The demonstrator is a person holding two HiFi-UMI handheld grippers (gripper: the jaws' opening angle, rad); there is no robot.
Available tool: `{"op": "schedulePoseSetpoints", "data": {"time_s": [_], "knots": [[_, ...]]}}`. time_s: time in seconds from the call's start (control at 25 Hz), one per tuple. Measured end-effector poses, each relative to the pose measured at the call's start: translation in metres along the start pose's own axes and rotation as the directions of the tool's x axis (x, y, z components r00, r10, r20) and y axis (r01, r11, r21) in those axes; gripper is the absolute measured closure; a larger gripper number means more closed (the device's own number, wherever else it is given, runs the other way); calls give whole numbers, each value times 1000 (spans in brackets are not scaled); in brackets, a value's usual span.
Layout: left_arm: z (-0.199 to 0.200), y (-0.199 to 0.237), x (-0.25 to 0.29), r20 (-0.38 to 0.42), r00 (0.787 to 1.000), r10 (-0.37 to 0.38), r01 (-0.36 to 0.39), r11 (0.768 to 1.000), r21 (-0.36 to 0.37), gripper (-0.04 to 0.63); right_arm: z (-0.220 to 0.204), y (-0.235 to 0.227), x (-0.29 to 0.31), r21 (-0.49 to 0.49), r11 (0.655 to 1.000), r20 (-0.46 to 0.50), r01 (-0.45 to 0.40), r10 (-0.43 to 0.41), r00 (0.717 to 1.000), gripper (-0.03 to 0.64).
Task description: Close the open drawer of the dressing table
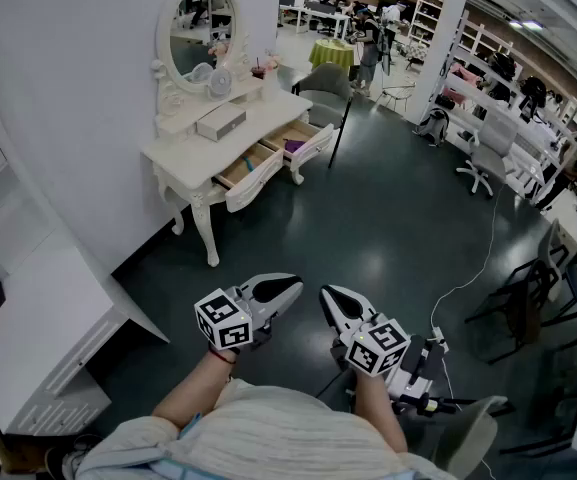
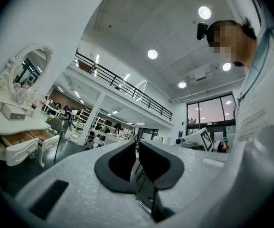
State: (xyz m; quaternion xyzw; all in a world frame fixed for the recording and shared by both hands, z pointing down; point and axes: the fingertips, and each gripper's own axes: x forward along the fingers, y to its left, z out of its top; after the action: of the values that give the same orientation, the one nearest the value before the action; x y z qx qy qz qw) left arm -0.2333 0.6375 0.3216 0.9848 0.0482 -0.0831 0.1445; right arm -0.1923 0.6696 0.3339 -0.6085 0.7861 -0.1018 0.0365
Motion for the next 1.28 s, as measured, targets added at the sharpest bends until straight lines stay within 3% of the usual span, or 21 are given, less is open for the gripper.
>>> {"op": "schedulePoseSetpoints", "data": {"time_s": [0.88,1.28], "knots": [[-7,-11,-1,-16,1000,9,-9,1000,-5,565,0,6,-14,46,999,26,-20,19,999,607],[-13,17,-14,-22,998,56,-56,998,-20,565,-12,-6,-1,62,998,35,1,-3,999,606]]}}
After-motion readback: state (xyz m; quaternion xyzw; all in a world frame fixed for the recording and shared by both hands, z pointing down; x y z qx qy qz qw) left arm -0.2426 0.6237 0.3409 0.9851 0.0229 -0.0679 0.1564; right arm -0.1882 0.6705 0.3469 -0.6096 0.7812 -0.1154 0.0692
